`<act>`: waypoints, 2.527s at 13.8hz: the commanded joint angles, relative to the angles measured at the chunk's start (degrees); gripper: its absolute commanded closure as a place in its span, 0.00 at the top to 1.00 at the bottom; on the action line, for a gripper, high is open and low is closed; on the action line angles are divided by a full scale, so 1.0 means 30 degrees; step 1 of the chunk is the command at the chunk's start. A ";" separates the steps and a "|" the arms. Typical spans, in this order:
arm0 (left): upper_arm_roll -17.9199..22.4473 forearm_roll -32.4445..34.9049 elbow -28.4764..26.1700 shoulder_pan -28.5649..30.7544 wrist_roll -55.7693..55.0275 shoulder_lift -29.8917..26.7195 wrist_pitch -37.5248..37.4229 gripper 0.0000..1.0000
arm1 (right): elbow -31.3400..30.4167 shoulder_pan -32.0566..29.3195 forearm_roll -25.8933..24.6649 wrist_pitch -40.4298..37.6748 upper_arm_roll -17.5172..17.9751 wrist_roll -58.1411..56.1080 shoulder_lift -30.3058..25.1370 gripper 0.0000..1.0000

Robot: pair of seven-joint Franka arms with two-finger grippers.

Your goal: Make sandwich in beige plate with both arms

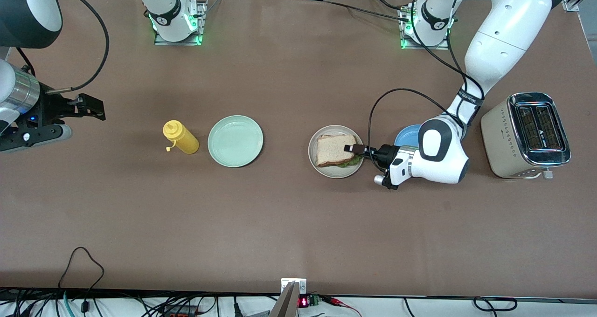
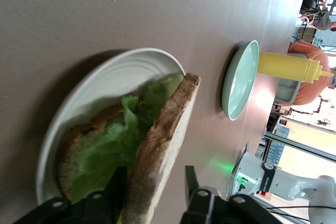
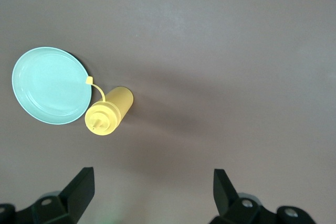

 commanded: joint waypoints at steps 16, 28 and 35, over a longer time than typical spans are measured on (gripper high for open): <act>0.0638 1.2540 0.0714 0.1623 -0.3306 -0.5819 -0.3000 1.00 | -0.3553 -0.0383 -0.0005 0.1261 0.0046 -0.0146 -0.2400 1.00; 0.5668 1.6822 0.3352 0.0133 -0.8612 -1.1030 -0.5962 1.00 | -0.3553 -0.0470 -0.0034 0.1232 0.0046 -0.0234 -0.2342 1.00; 0.6849 1.6646 -0.0422 -0.0105 -0.9020 -1.4840 -0.7166 1.00 | -0.3524 -0.0470 -0.0064 0.1202 0.0046 -0.0351 -0.2342 1.00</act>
